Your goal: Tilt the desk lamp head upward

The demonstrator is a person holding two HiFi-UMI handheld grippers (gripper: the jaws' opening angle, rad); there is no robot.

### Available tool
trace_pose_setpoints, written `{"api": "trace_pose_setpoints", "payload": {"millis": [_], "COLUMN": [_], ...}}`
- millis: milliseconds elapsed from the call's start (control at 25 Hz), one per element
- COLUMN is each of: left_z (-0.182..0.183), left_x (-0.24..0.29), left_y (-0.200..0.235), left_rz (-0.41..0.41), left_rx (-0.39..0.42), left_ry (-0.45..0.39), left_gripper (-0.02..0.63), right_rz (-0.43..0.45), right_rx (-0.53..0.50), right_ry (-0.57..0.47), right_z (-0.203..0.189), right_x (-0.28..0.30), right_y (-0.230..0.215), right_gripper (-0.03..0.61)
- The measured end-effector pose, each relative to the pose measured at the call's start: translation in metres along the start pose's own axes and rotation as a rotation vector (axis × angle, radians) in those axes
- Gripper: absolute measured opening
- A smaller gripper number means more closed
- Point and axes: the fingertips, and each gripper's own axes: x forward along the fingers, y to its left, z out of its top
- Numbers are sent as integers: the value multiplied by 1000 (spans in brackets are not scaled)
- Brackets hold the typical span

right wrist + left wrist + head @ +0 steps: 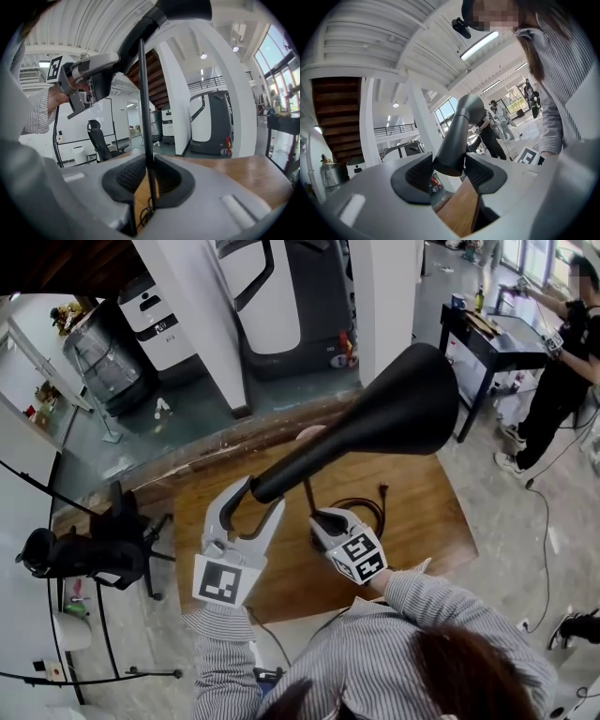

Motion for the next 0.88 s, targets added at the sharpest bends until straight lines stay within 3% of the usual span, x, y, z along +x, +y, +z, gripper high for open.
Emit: {"api": "trace_pose_setpoints", "payload": {"millis": [440,880], "left_z": [-4,-15], "left_x": [3,14], "left_y": [-1,-9], "left_rz": [-2,25], "left_rx": [-155,-247], "left_ry": [-128,-142], "left_gripper": [212,212], "right_rz": [-8,-21], "right_rx": [10,19], "right_ry": [2,0], "right_z": [-1,-1], "right_x": [1,2], "right_y": [2,-1], "right_gripper": [52,51]}}
